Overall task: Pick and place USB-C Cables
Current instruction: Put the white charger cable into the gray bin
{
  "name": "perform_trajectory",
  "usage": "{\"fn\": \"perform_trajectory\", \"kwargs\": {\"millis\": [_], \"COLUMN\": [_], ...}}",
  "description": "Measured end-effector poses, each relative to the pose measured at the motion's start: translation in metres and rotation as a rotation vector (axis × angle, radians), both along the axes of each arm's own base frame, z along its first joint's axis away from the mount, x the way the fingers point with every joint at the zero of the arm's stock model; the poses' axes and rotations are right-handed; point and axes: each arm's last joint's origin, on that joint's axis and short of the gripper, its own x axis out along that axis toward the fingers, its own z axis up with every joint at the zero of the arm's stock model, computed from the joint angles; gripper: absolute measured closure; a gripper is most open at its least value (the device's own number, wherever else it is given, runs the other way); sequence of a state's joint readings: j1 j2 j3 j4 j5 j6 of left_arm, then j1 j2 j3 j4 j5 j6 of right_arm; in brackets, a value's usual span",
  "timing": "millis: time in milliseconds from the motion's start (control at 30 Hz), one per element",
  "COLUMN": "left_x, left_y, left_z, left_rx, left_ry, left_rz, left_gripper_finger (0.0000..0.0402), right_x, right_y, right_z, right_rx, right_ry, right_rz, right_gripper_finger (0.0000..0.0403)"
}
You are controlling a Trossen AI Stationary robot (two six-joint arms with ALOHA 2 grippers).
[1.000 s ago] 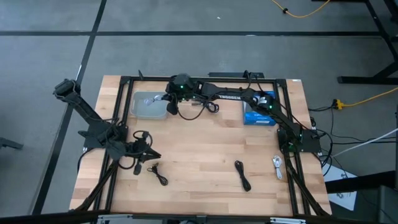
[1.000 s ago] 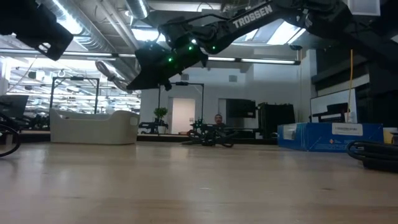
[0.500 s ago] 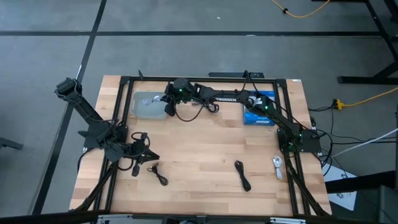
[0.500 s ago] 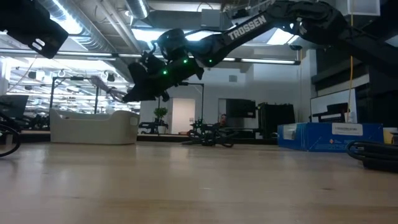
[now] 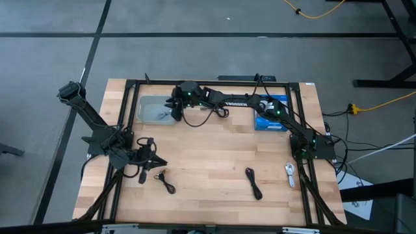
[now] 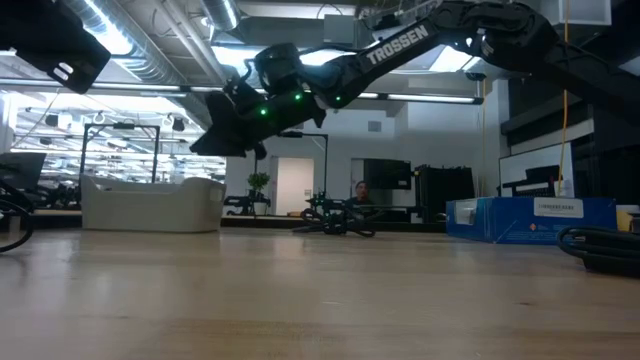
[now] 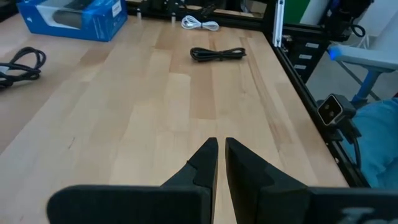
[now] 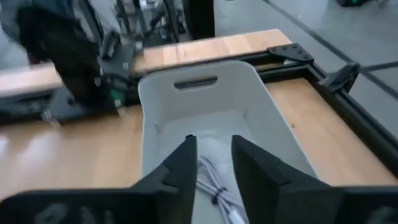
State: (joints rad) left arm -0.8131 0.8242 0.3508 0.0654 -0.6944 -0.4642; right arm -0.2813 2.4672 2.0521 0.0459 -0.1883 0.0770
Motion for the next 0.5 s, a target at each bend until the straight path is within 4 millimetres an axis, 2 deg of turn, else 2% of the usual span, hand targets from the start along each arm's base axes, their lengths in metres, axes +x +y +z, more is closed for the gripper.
{"fn": "perform_trajectory", "kwargs": {"millis": [133, 233, 367, 500], "left_x": [0.001, 0.002, 0.003, 0.004], "left_y": [-0.001, -0.002, -0.002, -0.001], "left_z": [0.003, 0.007, 0.01, 0.01], "left_rx": [-0.025, -0.057, -0.082, -0.049], "left_ry": [-0.025, -0.058, -0.082, -0.09], "left_rz": [0.002, 0.001, 0.002, 0.003], "left_gripper_finger": [0.0376, 0.0376, 0.0376, 0.0376], "right_x": [-0.001, -0.006, -0.024, -0.049], "right_y": [0.001, 0.001, 0.005, 0.018], "right_z": [0.011, 0.033, 0.066, 0.072], "right_rx": [0.031, 0.057, 0.116, 0.215], "right_ry": [0.014, 0.099, 0.313, 0.503], "right_rz": [0.005, 0.003, 0.039, 0.094], "right_gripper_finger": [0.028, 0.0283, 0.029, 0.0293]}}
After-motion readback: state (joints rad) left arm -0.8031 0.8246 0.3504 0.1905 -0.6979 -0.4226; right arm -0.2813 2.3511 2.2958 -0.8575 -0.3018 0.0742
